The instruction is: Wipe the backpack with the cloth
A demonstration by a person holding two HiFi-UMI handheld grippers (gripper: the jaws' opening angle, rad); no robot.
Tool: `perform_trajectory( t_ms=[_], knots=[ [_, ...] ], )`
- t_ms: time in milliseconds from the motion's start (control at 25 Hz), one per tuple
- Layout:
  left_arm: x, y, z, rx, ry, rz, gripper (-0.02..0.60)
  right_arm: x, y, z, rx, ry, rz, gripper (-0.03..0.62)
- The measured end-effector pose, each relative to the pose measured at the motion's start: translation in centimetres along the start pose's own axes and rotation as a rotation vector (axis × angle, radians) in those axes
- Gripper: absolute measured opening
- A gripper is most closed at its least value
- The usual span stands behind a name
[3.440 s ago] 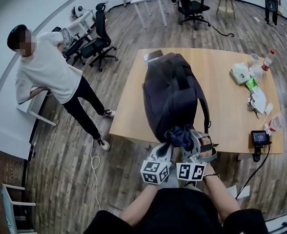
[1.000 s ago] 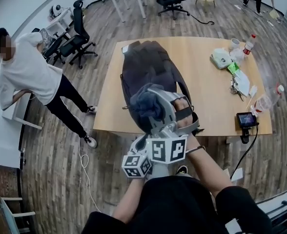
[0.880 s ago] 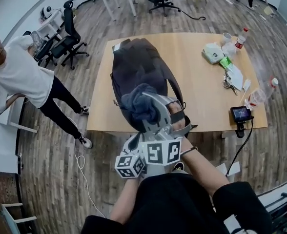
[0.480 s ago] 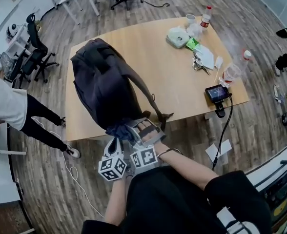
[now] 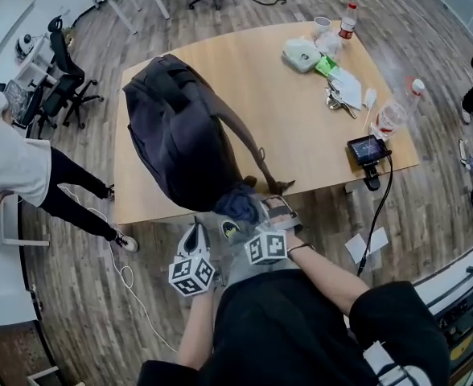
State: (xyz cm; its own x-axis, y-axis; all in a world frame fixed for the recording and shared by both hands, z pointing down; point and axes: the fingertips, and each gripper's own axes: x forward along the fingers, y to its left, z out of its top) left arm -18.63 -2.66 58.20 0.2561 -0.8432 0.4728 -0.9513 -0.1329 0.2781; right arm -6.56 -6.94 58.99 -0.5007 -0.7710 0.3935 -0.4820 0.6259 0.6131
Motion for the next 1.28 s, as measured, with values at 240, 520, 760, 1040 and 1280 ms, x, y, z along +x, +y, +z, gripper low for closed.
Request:
perform_trajectory(
  t_ms=[240,520,760,1040,1280],
  knots=[
    [-0.4,-0.6,0.4,0.033,-0.003,-0.047,0.016,1.5,-5.6,-1.3,0.211,0.067,-0.001,0.101],
    [-0.5,-0.4,-0.8,0.072,0.019,-0.078,0.017,3.1,-0.7,4.3,0.251,0.064,0.146,0.100],
    [-1.3,1.2,-4.6,0.120,0.048,-0.065,0.017,4.5,5.3,15.3,0.271,-0.129,0.442,0.100],
    [3.0,-0.1,-9.0,0.364,0.093,-0.168,0.271,-7.8,6.4,17.8,0.371,-0.456,0.732,0.100],
    [5.0,3.0,-9.9,0.328,0.095,-0.040,0.316,-12.1,3.1,3.8,0.681,-0.173,0.517,0.100]
  ],
)
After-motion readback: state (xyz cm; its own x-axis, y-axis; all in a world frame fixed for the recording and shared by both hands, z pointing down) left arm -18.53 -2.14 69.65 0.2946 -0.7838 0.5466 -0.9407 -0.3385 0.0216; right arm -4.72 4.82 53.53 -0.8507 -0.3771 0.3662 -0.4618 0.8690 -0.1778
